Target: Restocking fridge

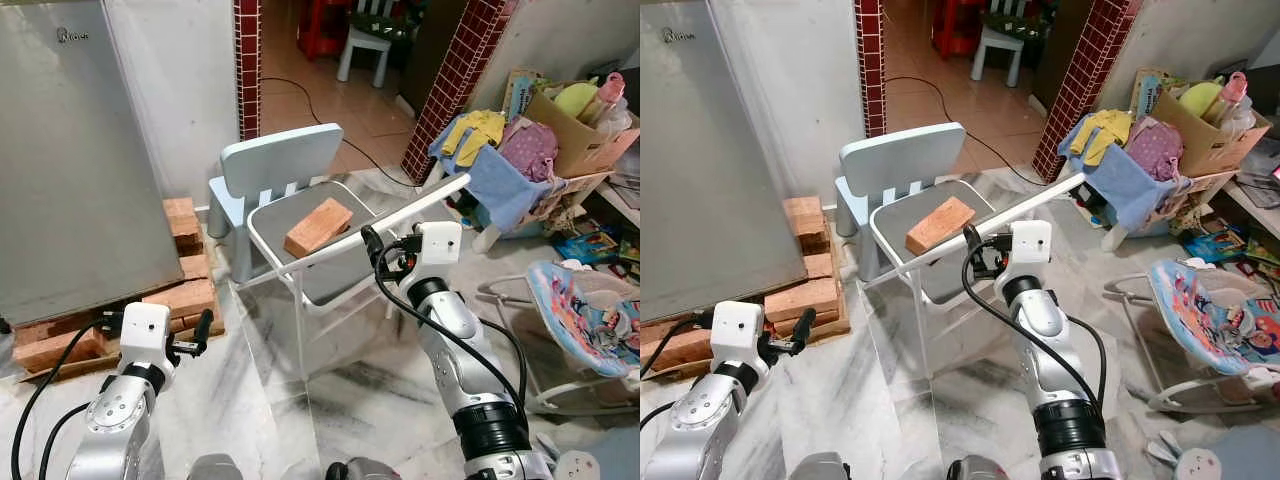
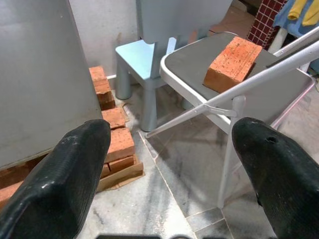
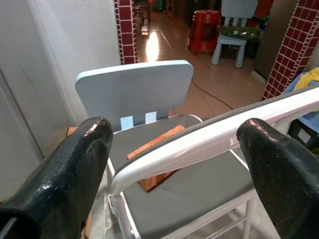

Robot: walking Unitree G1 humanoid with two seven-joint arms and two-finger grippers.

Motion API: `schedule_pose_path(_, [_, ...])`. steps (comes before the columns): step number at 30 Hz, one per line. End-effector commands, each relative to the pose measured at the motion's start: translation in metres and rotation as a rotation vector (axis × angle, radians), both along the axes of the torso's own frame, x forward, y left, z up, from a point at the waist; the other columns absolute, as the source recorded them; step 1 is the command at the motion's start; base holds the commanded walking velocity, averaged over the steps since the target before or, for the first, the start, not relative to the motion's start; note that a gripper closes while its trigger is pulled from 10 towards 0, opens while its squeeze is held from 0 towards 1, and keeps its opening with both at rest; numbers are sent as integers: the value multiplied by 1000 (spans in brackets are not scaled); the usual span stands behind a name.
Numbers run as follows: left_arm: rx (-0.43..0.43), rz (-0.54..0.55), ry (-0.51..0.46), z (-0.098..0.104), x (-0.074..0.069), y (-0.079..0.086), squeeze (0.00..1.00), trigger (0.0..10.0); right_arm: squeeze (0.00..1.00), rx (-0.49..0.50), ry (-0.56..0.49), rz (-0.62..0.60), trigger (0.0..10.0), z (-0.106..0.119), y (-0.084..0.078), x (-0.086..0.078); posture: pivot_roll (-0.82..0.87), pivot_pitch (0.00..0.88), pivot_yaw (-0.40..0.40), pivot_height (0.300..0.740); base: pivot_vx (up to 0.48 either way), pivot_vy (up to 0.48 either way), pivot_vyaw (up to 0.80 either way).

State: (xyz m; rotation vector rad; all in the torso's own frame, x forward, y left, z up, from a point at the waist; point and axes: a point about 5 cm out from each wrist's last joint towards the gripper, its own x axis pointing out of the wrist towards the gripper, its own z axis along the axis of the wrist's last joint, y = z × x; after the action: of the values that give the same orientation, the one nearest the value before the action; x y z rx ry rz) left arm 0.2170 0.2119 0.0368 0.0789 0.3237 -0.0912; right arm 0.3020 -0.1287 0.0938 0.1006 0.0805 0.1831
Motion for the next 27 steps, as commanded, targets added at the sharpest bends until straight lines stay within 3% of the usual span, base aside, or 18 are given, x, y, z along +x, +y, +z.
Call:
schedule_pose_path(1, [-3, -10, -10, 2, 2, -3, 0, 10000, 0, -3, 1, -16, 10000, -1, -5, 2, 170, 0, -89, 740, 0, 0, 0])
schedule_pose_path(5, [-3, -2, -10, 2, 2, -2, 0, 10000, 0, 7, 0, -11, 10000, 0, -5, 2, 170, 0, -89, 740, 0, 0, 0])
schedule_pose_path(7, [-2, -1, -8, 1, 3, 0, 0, 10000, 0, 20, -29, 119, 10000, 5, 8, -2, 171, 0, -88, 740, 0, 0, 0])
schedule_pose_path(10, [5, -5, -6, 1, 3, 0, 0, 10000, 0, 15, -52, 178, 10000, 7, 16, -7, 168, 0, -87, 740, 0, 0, 529])
schedule_pose_path(14, [5, -7, -8, 1, 4, -2, 0, 10000, 0, 32, -40, 187, 10000, 4, 19, -9, 168, 0, -86, 740, 0, 0, 598])
schedule_pose_path(27, [6, -9, 0, 0, 4, -1, 0, 10000, 0, 53, -24, 174, 10000, 2, 15, -8, 169, 0, -86, 740, 0, 0, 0])
